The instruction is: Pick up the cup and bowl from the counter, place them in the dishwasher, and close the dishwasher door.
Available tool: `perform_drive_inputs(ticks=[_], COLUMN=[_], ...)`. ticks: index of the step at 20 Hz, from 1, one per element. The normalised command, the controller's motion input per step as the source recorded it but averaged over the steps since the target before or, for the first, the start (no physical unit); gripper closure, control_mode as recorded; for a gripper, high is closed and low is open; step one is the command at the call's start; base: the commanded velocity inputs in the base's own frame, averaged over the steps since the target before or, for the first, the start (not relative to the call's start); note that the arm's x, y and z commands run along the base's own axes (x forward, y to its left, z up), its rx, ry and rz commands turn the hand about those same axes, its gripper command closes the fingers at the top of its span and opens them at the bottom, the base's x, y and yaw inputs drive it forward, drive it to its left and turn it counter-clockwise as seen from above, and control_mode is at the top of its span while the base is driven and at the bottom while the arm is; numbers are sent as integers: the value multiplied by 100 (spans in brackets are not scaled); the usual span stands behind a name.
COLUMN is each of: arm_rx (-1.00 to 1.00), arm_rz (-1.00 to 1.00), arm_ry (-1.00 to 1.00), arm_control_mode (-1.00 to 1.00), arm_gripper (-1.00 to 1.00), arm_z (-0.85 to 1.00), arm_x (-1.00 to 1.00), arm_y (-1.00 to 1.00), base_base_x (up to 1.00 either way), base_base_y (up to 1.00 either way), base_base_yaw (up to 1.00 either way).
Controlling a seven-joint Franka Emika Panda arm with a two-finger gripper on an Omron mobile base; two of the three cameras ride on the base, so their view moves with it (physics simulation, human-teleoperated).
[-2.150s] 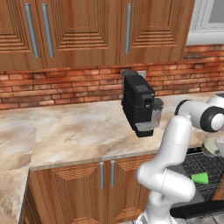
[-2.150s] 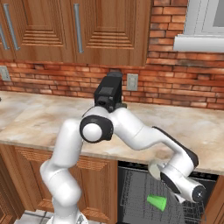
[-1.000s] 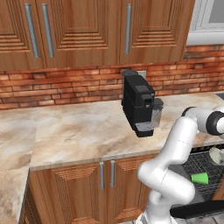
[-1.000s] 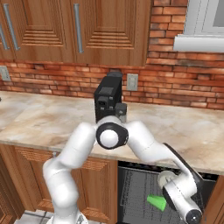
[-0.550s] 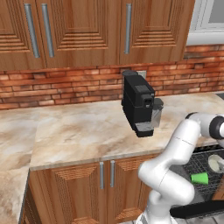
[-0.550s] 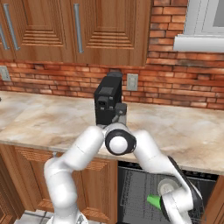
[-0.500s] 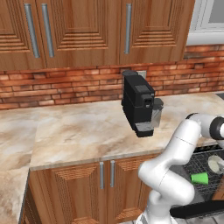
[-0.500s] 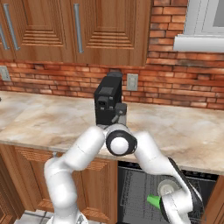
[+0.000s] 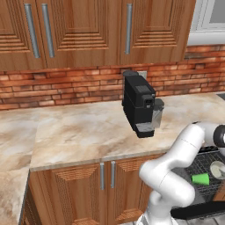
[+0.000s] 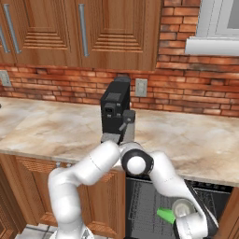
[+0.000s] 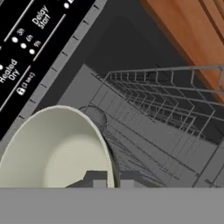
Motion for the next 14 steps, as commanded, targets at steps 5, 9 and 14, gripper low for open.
perform_drive_inputs(ticks=[5, 9, 14], arm_rx=[0, 0, 0], arm_rz=[0, 0, 0], arm_ry=[8, 17, 12], arm_control_mode=[-100, -100, -100], arm_gripper=[100, 100, 100], arm_z=[-26, -57, -52], arm_x=[33, 43, 21], arm_y=[-32, -19, -14], base_base_x=[0, 0, 0], base_base_y=[0, 0, 0], base_base_yaw=[0, 0, 0])
